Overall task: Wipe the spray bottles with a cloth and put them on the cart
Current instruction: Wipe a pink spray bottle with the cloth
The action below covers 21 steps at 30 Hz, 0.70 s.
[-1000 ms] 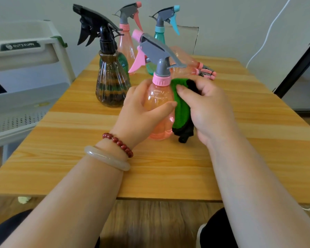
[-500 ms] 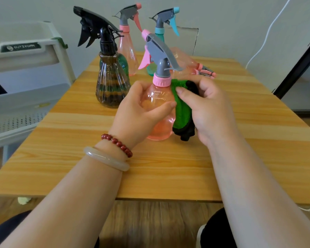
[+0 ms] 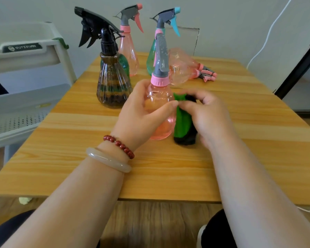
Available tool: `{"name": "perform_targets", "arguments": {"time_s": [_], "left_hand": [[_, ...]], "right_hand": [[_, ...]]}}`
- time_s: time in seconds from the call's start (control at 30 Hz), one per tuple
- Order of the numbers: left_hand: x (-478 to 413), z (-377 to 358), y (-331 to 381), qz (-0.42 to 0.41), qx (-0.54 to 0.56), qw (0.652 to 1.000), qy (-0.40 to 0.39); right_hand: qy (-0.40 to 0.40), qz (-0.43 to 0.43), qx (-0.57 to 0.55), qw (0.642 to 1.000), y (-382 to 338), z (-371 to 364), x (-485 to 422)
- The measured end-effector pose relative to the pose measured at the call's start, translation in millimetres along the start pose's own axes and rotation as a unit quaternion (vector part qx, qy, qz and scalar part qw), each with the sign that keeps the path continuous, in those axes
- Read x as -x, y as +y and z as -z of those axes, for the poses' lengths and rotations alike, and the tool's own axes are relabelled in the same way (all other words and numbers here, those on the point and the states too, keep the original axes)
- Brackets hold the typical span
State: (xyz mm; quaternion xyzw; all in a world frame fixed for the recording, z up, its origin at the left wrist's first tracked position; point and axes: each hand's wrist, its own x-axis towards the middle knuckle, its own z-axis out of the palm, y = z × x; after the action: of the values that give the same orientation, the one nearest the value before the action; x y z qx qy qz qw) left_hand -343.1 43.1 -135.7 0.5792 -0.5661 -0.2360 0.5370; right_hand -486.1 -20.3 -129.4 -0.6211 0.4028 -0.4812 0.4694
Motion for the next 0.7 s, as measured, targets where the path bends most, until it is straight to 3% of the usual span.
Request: {"name": "perform_targets", "arguments": {"time_s": [0.1, 0.3, 0.57, 0.7], "left_hand": [[-1.3, 0.9, 2.5, -0.009, -0.032, 0.999, -0.009], [-5.2, 1.6, -5.9, -0.025, -0.044, 0.999, -0.001], [-6.0, 2.1, -7.9, -0.02, -0.043, 0.999, 0.0], [-6.6, 1.2, -8.0, -0.026, -0.03, 0.999, -0.007]], "right_hand": [[-0.019, -0.043, 0.038, 0.998, 2.9, 4.0, -0.6], [-0.024, 0.125, 0.008, 0.992, -17.5, -3.0, 4.9], [-0.037, 0.03, 0.058, 0.997, -7.7, 11.2, -0.8], [-0.018, 0.125, 0.043, 0.991, -17.0, 1.4, 2.9]]}}
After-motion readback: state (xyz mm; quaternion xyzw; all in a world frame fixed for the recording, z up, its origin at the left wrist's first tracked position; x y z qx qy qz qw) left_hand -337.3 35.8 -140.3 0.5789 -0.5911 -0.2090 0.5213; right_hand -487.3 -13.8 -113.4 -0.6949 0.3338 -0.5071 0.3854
